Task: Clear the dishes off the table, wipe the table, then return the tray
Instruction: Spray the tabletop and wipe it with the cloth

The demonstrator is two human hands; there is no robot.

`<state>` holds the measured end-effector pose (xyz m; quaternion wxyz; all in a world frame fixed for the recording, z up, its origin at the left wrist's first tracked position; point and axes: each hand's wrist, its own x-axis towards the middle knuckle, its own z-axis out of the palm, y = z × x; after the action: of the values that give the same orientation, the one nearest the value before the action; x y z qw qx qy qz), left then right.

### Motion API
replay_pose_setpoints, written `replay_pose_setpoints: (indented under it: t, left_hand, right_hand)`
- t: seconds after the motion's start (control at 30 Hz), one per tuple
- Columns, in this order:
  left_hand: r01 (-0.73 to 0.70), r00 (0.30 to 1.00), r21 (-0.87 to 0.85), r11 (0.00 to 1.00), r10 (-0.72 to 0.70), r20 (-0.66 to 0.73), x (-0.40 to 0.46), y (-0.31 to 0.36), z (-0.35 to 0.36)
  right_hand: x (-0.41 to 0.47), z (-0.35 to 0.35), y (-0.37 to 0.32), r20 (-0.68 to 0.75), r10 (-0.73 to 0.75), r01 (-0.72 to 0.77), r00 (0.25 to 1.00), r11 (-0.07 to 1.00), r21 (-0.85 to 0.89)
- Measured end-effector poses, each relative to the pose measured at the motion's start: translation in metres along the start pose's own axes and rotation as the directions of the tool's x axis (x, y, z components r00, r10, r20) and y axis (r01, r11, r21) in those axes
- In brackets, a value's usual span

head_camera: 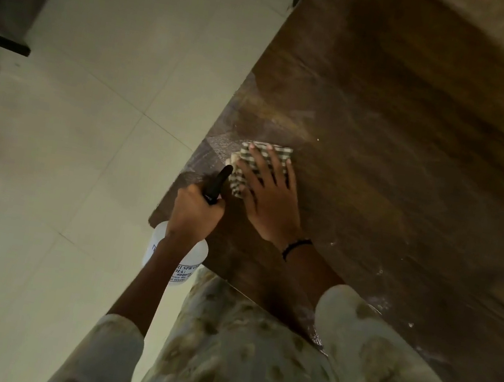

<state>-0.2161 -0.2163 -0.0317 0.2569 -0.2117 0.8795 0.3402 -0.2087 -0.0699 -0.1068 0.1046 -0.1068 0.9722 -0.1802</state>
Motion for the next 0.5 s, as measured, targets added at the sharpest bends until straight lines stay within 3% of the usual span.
replay_pose_setpoints:
  t: [0.2, 0.33, 0.5]
  left_hand:
    - [-0.02, 0.999, -0.017, 1.0, 0.02, -0.027, 0.004, -0.007, -0.015]
    - [0.001, 1.0, -0.042, 0.999, -0.001, -0.022, 0.009, -0.013, -0.022]
    - [-0.012, 1.0, -0.067, 0.998, 0.011, -0.02, 0.017, -0.022, -0.028]
  right_hand:
    - [-0.043, -0.01, 0.034, 0.12, -0.301, 0.306, 0.946, 0.951, -0.033]
    - [-0.026, -0.022, 0.052, 0.099, -0.194, 0.202, 0.976, 0.976, -0.082]
    - [0.026, -0.004, 0.001, -0.028, -0.02, 0.019, 0.999, 0.999, -0.045]
